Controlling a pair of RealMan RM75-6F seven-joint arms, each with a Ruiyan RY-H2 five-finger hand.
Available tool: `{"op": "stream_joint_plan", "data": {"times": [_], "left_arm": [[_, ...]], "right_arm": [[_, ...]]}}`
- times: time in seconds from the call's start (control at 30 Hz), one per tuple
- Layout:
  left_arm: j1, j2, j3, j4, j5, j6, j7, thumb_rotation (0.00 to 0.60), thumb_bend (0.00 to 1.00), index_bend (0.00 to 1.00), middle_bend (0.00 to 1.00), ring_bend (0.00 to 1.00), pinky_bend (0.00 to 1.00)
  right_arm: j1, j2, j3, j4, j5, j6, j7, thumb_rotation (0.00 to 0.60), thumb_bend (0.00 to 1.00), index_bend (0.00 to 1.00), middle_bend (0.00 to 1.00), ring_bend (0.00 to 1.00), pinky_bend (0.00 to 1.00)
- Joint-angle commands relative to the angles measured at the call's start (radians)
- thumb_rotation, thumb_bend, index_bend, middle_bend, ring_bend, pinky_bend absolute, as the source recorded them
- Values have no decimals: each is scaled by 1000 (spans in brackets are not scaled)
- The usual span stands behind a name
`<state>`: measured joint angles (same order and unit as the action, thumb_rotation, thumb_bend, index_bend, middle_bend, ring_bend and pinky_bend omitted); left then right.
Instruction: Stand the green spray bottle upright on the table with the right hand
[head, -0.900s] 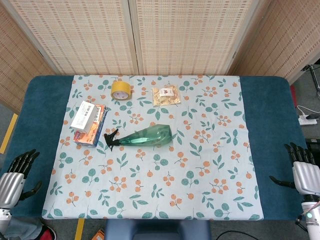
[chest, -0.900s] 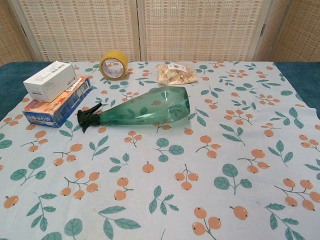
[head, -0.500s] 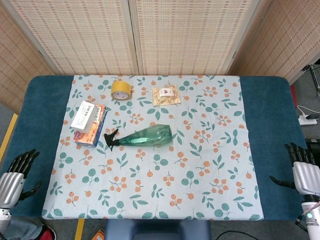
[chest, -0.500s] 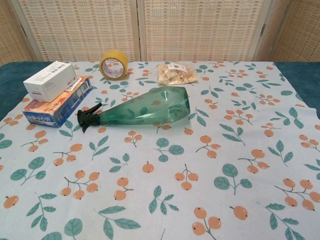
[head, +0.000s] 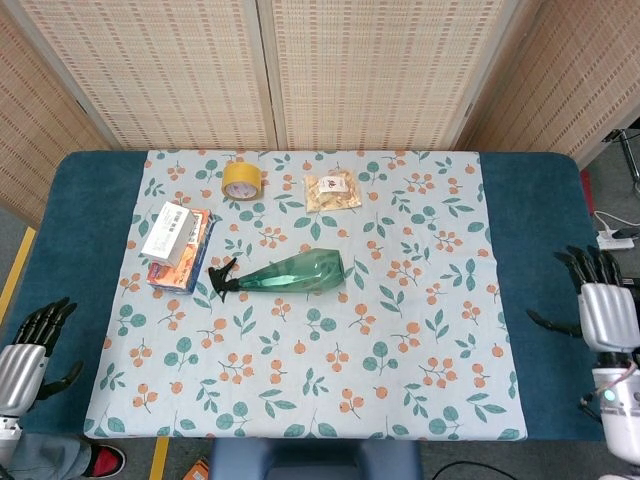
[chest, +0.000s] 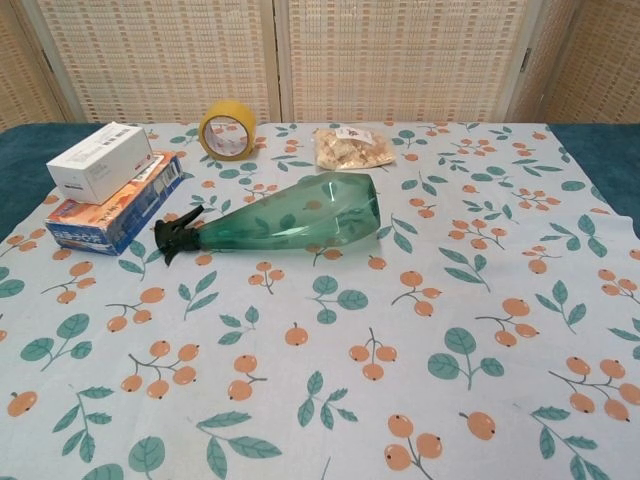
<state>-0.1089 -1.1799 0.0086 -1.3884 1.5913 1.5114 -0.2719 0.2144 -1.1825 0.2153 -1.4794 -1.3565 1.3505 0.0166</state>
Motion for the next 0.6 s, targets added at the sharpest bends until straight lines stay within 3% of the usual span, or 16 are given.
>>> {"op": "stream_joint_plan", "data": {"times": [0.03, 0.13, 0.27, 0.43, 0.6], "left_arm": [[0, 0, 0, -4, -1, 0, 4, 600, 298, 5, 0, 0, 64], [-1, 1, 0, -7, -3, -5, 9, 600, 298, 5, 0, 0, 64], [-2, 3, 0, -8, -5, -10, 6, 600, 300, 5, 0, 0, 64], [-5, 4, 0, -5, -5, -15, -12, 600, 299, 5, 0, 0, 63], [-6, 5, 1, 3, -5, -19, -31, 600, 298, 5, 0, 0, 63]], "right_arm": [[151, 40, 109, -119, -24, -74, -109, 600, 0, 259, 173, 0, 68], [261, 42, 176, -227, 16, -145, -241, 600, 0, 287, 190, 2, 90], [391, -16, 206, -312, 86, -236, -399, 600, 0, 361, 232, 25, 96], [530, -127, 184, -349, 217, -323, -598, 600, 0, 393, 247, 36, 97], [622, -239, 135, -333, 254, -323, -763, 600, 0, 393, 249, 36, 97]]}}
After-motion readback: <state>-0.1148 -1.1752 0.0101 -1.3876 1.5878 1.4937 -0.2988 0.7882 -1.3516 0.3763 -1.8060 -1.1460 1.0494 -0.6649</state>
